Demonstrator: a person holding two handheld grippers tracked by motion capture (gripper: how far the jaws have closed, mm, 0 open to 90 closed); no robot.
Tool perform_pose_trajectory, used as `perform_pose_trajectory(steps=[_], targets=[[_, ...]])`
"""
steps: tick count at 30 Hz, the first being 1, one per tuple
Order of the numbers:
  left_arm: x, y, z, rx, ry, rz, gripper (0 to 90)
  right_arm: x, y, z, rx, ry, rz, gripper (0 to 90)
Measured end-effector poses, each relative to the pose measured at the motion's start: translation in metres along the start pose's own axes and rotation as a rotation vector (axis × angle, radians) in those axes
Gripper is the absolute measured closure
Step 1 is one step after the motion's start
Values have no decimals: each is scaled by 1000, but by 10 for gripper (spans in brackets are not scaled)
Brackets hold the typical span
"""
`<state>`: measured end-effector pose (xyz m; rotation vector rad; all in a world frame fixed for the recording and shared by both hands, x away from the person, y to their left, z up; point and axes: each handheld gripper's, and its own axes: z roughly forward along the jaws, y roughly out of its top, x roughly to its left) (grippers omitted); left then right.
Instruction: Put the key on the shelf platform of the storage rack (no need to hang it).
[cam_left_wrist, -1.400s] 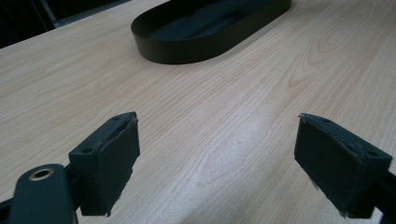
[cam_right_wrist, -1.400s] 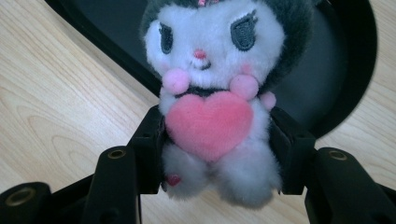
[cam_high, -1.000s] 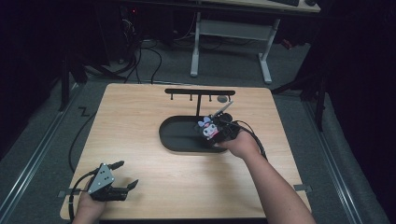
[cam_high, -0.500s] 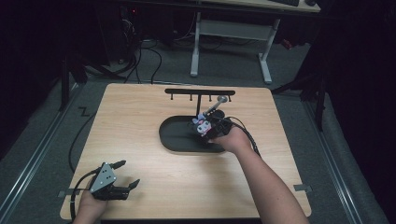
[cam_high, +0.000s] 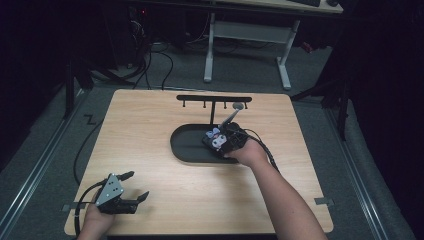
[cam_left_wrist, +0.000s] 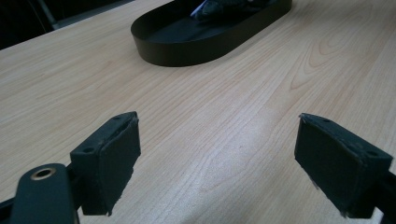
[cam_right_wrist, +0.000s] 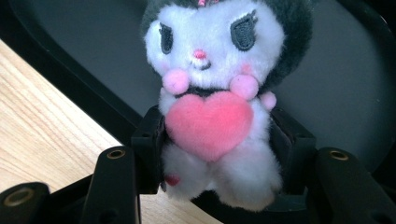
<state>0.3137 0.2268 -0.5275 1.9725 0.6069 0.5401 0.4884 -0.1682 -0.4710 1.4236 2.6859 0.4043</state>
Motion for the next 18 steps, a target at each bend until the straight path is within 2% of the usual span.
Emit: perform_pose_trajectory(steps=[2,7,15,18], targets=[[0,0,1,0,-1,1,149,0,-1,1,4,12,18,464],[0,0,1,0,1,-3,149,-2,-2,3,-10,16,15,427],[1,0,1,0,-1,-11,151,-1,-1,-2,-43,22,31,322],[1,-1,1,0,0,-7,151,-1,-2,-4,-40,18,40,279]])
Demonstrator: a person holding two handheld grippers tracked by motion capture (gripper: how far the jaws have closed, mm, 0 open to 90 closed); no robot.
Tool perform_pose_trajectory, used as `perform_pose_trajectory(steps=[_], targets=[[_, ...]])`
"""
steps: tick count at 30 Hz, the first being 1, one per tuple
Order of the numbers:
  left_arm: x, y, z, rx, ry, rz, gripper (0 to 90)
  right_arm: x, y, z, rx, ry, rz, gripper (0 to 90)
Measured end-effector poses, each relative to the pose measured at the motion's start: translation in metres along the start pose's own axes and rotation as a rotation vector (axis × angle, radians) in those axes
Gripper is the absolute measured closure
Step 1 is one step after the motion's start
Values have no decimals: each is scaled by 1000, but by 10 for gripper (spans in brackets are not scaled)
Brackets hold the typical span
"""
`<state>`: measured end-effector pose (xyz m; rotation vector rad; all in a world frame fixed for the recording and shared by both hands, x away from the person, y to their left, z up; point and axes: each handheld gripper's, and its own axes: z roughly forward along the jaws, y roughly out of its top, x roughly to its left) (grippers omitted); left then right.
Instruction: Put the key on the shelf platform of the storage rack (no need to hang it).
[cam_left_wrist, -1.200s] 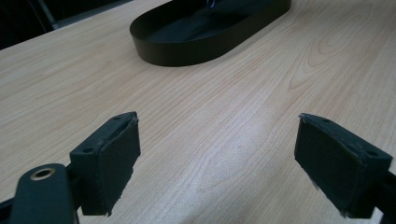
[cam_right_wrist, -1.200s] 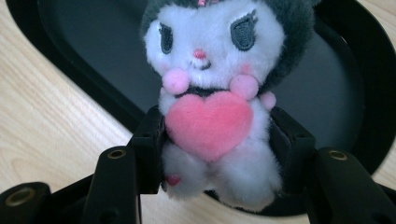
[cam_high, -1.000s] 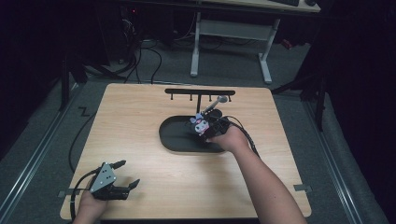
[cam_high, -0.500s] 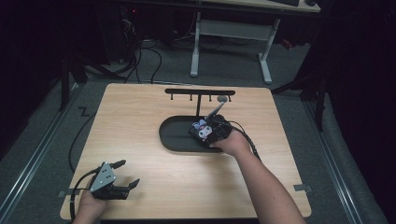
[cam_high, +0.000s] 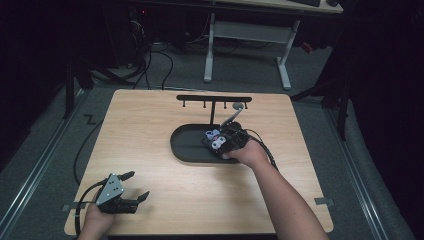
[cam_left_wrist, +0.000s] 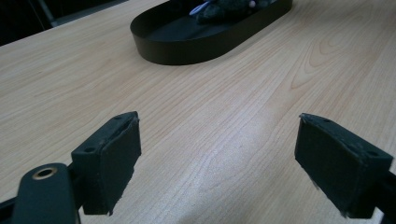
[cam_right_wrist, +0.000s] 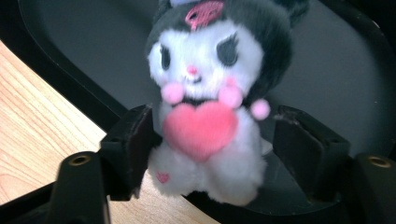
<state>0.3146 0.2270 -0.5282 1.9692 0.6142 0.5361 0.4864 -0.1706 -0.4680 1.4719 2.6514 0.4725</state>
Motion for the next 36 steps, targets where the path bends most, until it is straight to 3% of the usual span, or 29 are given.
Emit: perform_pose_trajectory(steps=[9,23,36], targets=[[0,0,0,-1,5,1,151,5,-1,-7,-38,-30,-28,166],[-1,1,0,0,0,4,151,16,-6,-15,-39,-84,-88,139],[-2,4,4,-4,-5,16,151,25,-14,-25,-120,-109,-103,64]])
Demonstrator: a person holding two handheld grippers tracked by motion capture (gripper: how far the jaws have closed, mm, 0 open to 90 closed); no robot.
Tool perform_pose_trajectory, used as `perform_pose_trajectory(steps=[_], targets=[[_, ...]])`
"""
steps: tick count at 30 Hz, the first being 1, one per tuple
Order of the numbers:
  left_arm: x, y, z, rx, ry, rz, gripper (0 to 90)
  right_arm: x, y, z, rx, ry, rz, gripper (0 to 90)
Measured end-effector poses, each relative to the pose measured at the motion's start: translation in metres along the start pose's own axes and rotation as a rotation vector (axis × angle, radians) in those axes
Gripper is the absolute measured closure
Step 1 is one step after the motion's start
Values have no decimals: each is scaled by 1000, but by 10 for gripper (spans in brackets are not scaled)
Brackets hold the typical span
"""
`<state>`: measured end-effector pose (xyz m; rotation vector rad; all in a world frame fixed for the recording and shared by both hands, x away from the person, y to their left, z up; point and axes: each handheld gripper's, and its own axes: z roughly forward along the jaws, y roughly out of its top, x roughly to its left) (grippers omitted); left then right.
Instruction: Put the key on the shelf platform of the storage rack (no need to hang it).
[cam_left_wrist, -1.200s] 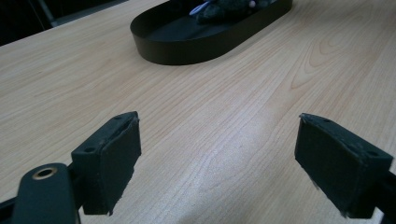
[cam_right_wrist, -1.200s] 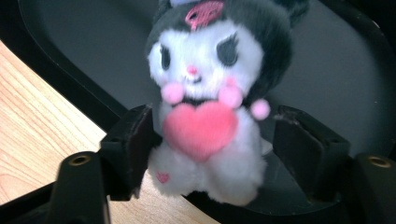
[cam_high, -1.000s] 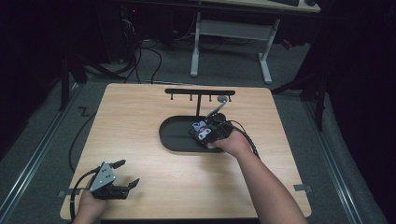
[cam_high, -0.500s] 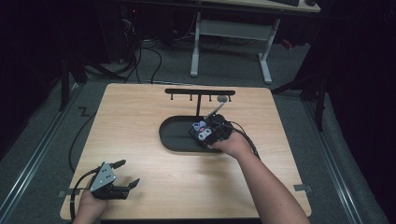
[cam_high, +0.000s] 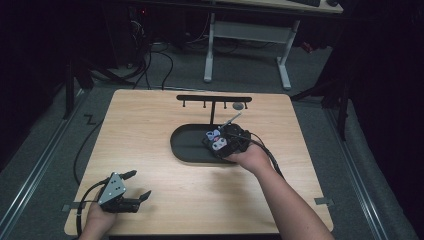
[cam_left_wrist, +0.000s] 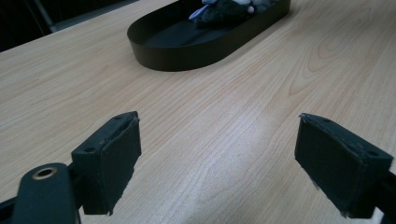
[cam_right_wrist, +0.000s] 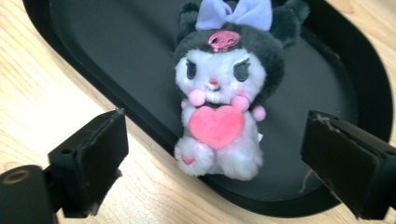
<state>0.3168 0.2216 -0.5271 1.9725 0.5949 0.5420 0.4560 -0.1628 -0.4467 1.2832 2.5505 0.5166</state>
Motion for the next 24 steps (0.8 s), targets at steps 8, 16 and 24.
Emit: perform_pose_trajectory(steps=[8,16,24], targets=[[0,1,2,4,-3,3,151,-1,-21,-4,-43,34,61,40],[0,2,4,9,0,2,152,0,-48,-11,-130,18,86,38],[-1,1,3,20,2,6,152,-4,-74,-13,-206,37,106,45]])
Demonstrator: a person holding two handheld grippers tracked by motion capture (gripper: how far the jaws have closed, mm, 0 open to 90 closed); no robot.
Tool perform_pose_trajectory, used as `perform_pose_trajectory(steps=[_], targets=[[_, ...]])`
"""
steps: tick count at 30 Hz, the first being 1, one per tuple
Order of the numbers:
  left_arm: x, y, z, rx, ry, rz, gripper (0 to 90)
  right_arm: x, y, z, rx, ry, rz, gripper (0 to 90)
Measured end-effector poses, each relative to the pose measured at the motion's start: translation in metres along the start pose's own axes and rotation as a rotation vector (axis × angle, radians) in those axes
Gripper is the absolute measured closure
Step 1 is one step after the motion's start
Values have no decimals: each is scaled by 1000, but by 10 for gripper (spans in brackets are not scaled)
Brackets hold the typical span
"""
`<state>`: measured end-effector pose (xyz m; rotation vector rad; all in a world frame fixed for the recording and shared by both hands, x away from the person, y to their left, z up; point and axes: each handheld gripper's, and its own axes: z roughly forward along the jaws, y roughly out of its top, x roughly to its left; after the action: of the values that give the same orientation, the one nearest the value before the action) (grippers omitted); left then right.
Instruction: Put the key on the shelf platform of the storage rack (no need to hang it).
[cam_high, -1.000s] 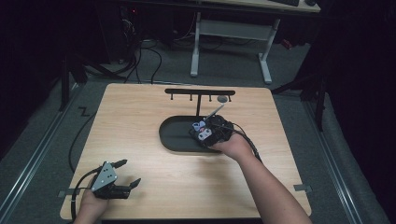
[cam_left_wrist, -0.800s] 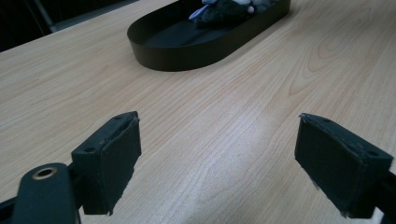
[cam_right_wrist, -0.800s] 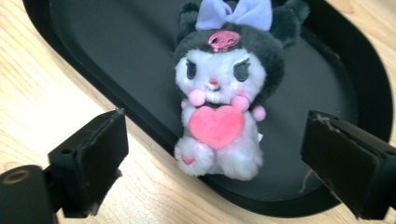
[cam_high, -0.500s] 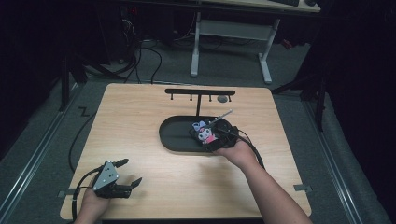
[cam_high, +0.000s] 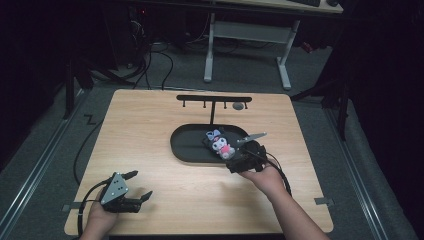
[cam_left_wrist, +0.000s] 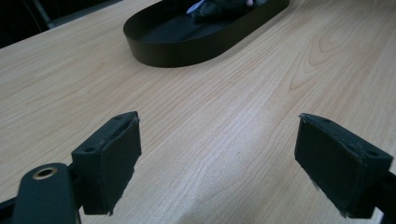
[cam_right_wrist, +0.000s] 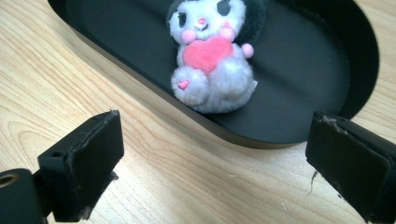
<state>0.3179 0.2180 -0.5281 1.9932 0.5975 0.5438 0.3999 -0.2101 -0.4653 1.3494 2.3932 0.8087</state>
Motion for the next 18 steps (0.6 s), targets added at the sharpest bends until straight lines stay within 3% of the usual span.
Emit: perform_pose_trajectory(steps=[7,11,15,18], targets=[[0,-1,0,6,5,0,152,1,-22,-5,-96,-39,-31,43],[0,-1,1,2,4,4,152,1,-37,-10,-155,-37,-29,53],[1,-1,2,-3,15,-18,152,-2,-49,-15,-181,-22,-10,59],[0,-2,2,5,20,-10,151,-2,-61,-18,-214,-24,-29,63]])
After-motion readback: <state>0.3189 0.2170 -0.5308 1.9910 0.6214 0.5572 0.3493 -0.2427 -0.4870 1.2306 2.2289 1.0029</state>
